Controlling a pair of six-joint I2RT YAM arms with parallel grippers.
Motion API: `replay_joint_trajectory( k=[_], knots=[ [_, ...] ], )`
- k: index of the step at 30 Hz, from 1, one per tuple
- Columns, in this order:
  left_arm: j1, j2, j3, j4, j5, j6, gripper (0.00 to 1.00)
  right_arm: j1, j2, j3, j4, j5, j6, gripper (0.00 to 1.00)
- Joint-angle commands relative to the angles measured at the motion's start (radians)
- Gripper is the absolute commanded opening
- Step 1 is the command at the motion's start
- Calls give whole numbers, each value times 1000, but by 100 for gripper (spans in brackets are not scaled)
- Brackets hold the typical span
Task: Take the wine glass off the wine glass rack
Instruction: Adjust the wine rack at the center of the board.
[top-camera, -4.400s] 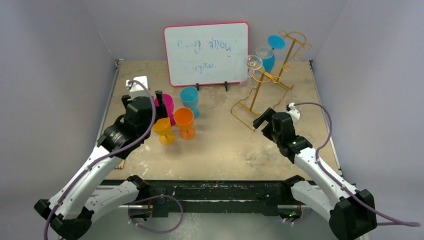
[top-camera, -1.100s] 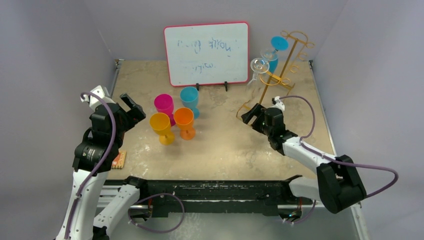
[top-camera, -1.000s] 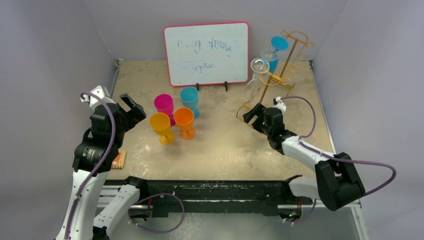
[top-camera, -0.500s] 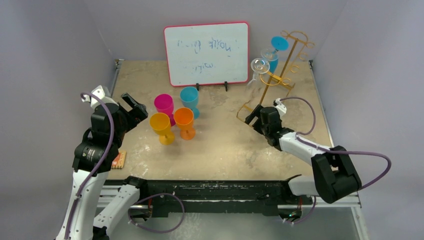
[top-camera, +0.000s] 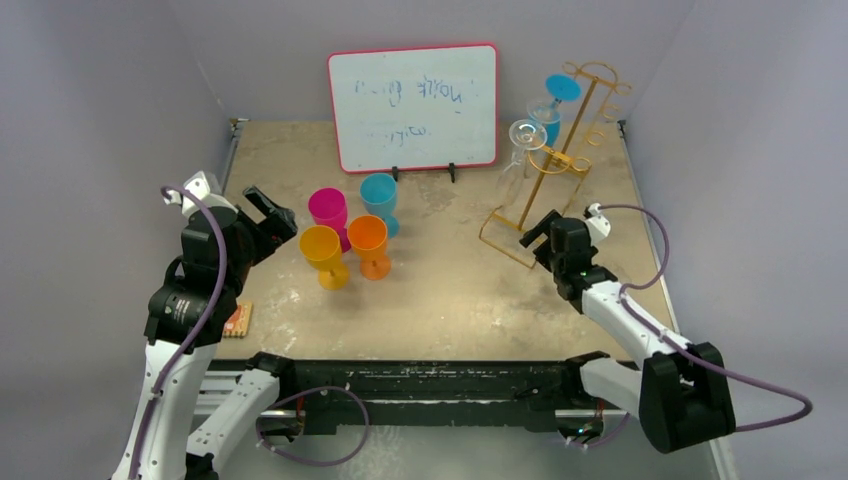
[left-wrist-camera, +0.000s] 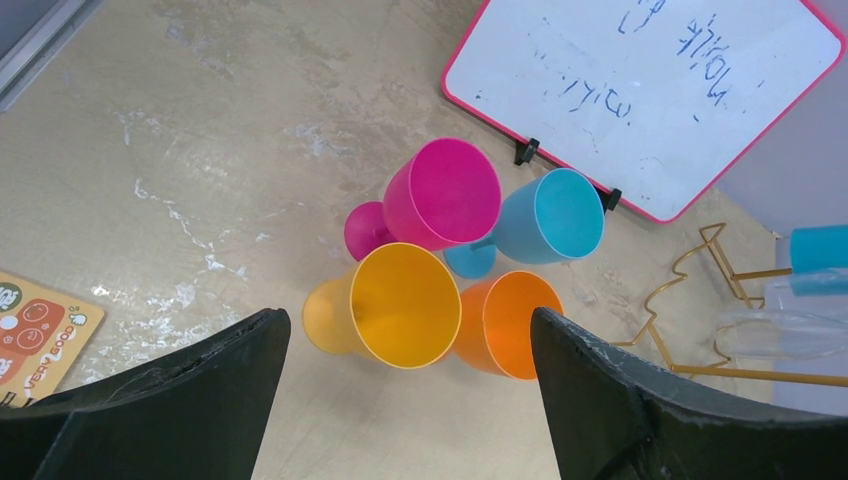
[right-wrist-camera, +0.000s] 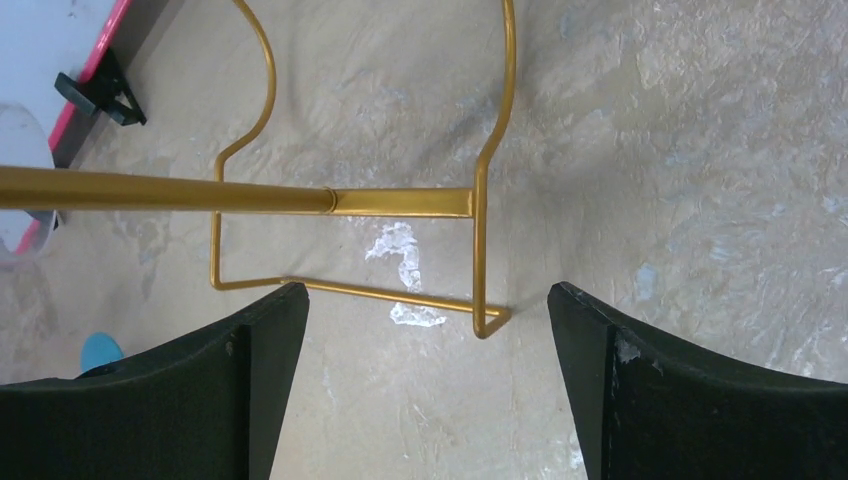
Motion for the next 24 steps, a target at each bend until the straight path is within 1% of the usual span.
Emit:
replay_joint_trajectory(
  k=[1,4,6,7,9,12,14,18,22,24],
  knots=[
    [8,-9,2,47,13,-16,90,-2,-65,-15,-3,-26,-47,92],
    [8,-12,-3,48,13,-18,90,-2,-91,-8,16,-58,-76,91],
    [8,-14,-8,53,10,-18,90,-2,-95,-19,97,-164,-124,89],
    [8,-13,-12,54,8,-18,90,1,-90,-27,133,-214,-121,87],
    [8,-13,-14,57,7,-19,90,3,-64,-46,220,-298,-121,84],
    [8,-11,-13,56,8,-20,90,17,16,-15,248,-315,-111,82],
    [8,-13,-13,56,5,-20,90,43,75,16,253,-302,-115,82],
    [8,-15,-9,51,1,-18,90,72,181,62,231,-210,-102,82],
    [8,-17,-1,33,-12,-10,90,75,210,76,159,-59,-61,83],
    [8,-21,-4,30,-20,-6,90,74,206,68,136,-33,-50,82]
  ],
)
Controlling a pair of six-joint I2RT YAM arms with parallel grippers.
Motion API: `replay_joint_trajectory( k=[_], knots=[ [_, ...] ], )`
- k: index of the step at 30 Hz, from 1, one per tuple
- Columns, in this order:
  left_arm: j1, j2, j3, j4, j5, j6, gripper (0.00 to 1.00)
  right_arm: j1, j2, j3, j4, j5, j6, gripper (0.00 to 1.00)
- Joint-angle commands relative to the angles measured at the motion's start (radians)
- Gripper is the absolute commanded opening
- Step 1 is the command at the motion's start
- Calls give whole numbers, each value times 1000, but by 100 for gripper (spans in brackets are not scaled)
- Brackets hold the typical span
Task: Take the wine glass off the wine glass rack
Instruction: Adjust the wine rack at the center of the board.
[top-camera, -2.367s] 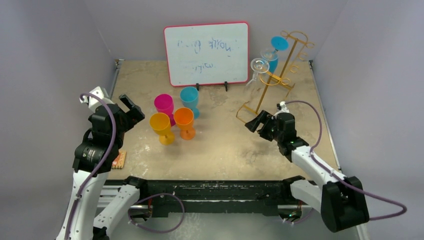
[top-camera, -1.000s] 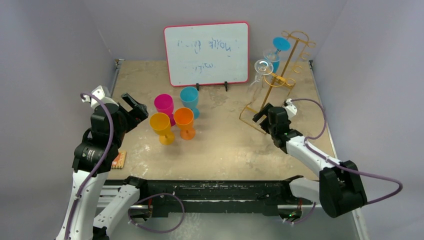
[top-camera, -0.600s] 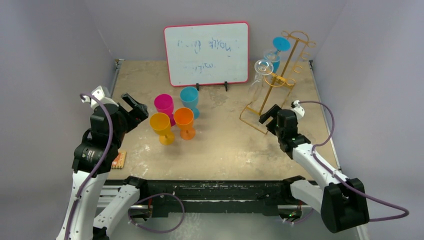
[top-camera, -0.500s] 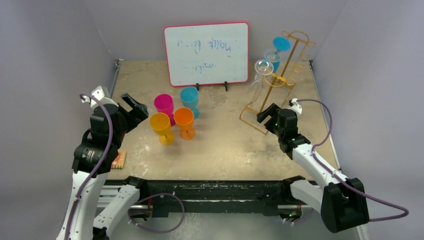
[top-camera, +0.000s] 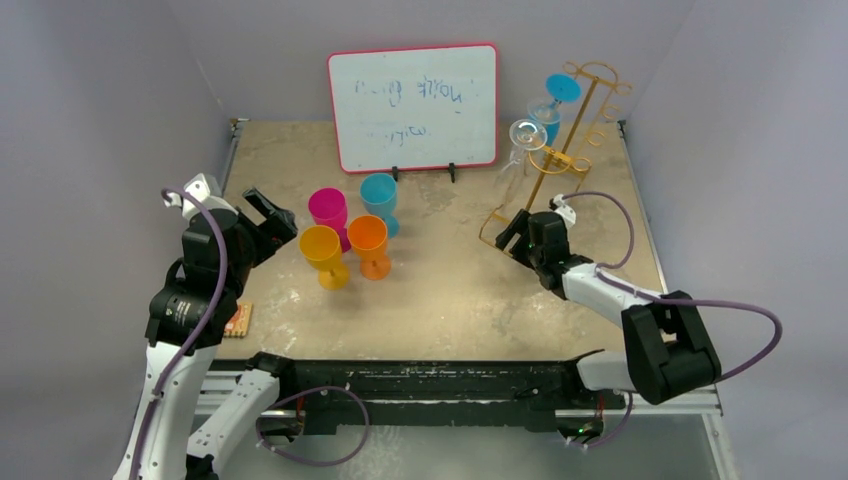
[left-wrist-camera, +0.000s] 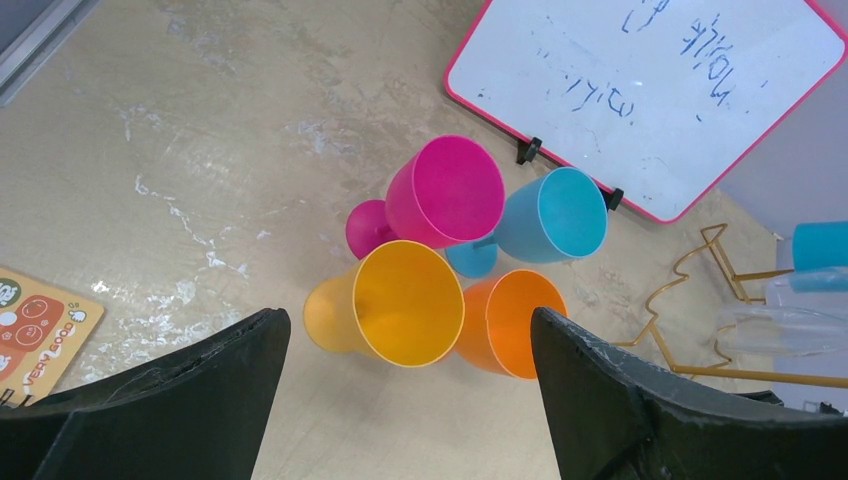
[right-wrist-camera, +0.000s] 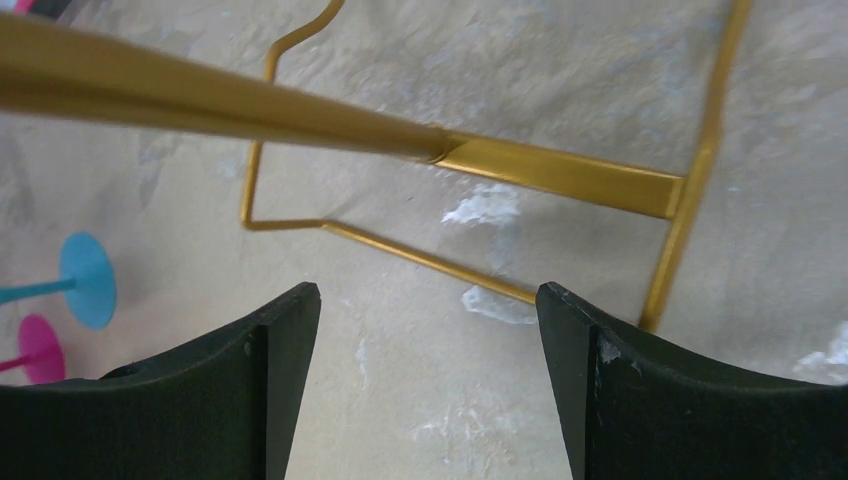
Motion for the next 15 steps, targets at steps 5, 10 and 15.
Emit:
replay_joint_trajectory(
  k=[5,10,15],
  knots=[
    [8,-11,-1,29,-22,0,91,-2,-39,16,-88,234,39,82],
    [8,-6,-2,34,-19,1,91,-20,-62,13,-154,292,80,82],
    [8,-8,-7,32,-16,1,91,-82,-73,16,-223,287,141,82]
  ],
)
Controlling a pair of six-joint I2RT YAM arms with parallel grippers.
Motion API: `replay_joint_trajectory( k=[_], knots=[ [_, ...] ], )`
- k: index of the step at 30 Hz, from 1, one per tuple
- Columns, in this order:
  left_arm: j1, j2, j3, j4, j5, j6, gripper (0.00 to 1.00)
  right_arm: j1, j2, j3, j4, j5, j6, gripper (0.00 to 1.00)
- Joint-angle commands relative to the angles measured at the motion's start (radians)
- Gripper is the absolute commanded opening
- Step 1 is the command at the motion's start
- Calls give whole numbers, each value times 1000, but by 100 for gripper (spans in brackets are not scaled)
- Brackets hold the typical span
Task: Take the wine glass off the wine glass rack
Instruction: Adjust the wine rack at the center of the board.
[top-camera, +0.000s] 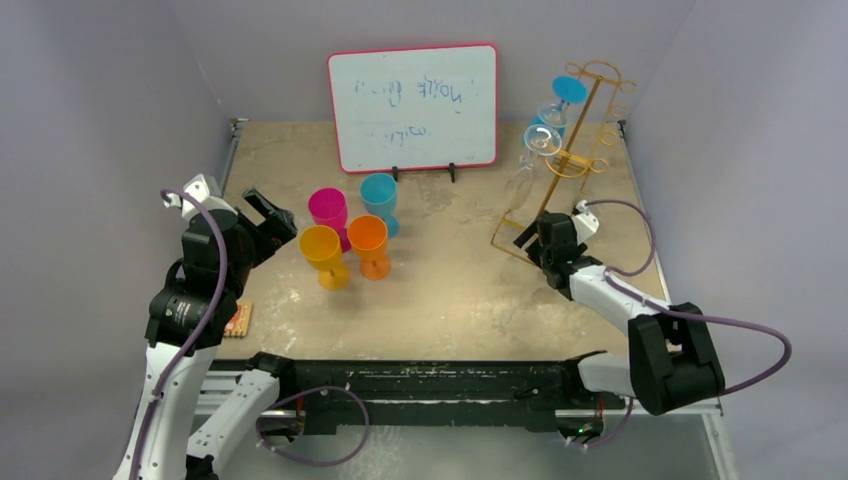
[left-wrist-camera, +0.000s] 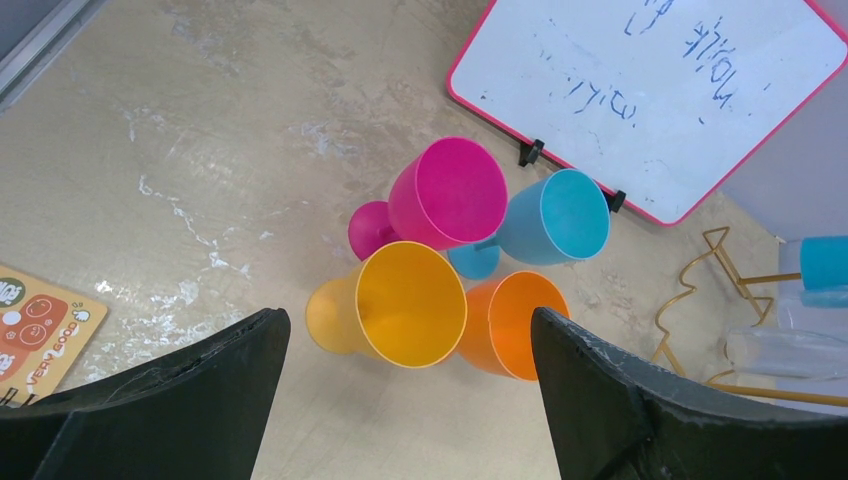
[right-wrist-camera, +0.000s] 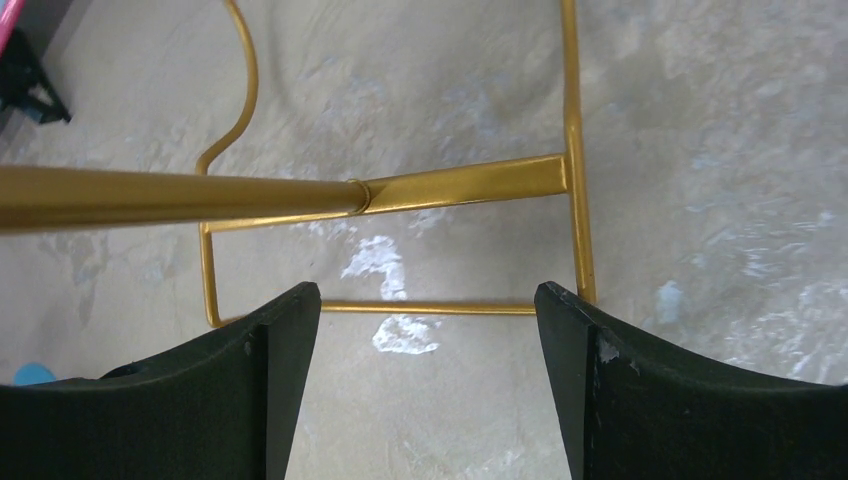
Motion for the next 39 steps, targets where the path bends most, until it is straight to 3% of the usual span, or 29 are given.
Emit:
replay_joint_trajectory(
  k=[1,15,24,34,39],
  knots=[
    [8,-7,-8,33,-8,0,91,-54,-27,13,-105,77,68,82],
    [8,-7,-20,35,23,6,91,-240,-137,-49,-64,-14,8,81],
    [8,8,-14,53,73,22,91,-261,-154,-48,-50,-110,-53,80],
    [8,81,-14,130,274,21,91,-261,-380,-65,-183,-292,-101,84],
    [8,105,-26,143,332,38,91,-259,-534,-81,-247,-462,-97,84]
  ],
)
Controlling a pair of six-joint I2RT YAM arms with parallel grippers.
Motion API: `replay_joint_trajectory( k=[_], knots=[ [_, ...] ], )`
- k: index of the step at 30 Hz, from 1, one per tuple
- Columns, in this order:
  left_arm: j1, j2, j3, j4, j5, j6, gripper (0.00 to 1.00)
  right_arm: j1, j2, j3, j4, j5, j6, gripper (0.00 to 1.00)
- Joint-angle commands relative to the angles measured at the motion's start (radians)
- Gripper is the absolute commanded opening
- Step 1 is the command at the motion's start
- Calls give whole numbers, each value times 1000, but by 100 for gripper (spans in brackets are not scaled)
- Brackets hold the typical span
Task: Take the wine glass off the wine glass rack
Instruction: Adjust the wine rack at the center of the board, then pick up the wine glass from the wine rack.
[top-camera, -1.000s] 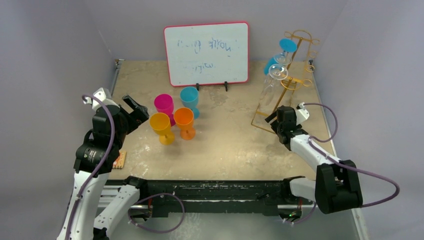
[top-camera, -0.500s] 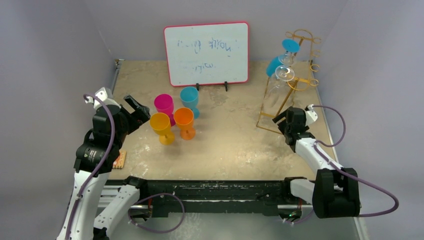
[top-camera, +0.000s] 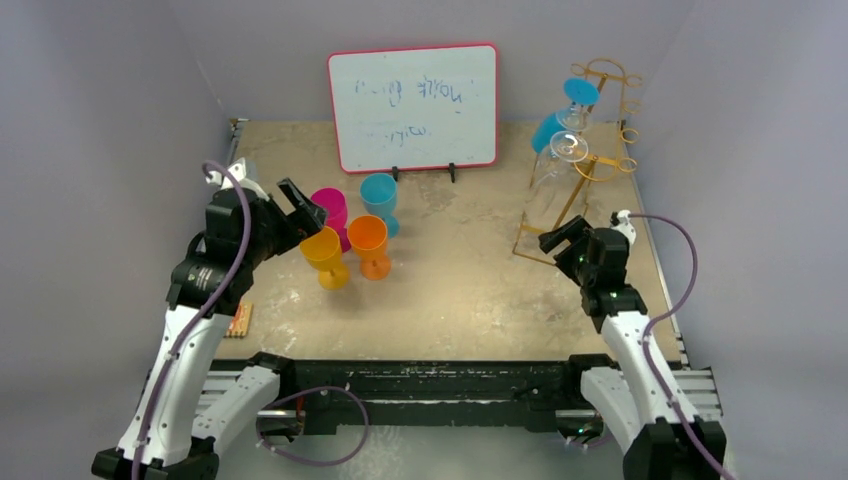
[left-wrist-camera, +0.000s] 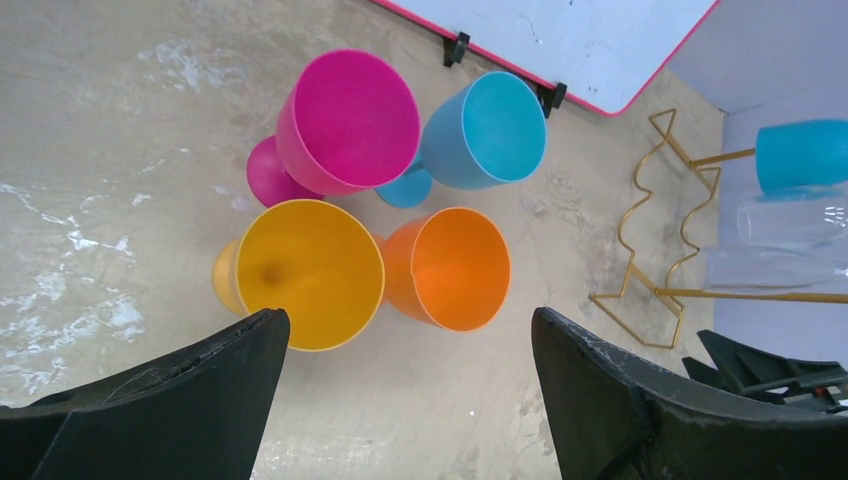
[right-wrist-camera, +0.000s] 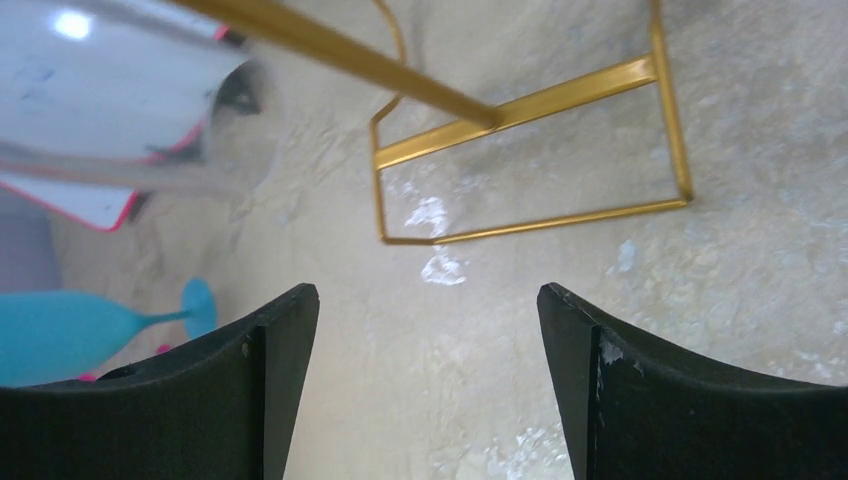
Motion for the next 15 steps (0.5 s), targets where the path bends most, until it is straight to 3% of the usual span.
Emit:
replay_joint_trajectory(
  k=[1,6,15],
  knots=[
    [7,-8,-19,78,72,26,91,-3,-134,-15,-70,-211,-22,84],
    [7,-43,-64,114,56,19,91,-3,-292,45,-168,-256,-20,82],
    [8,-59,-82,142,20,10,91,-4,-413,333,-373,-199,-15,80]
  ],
)
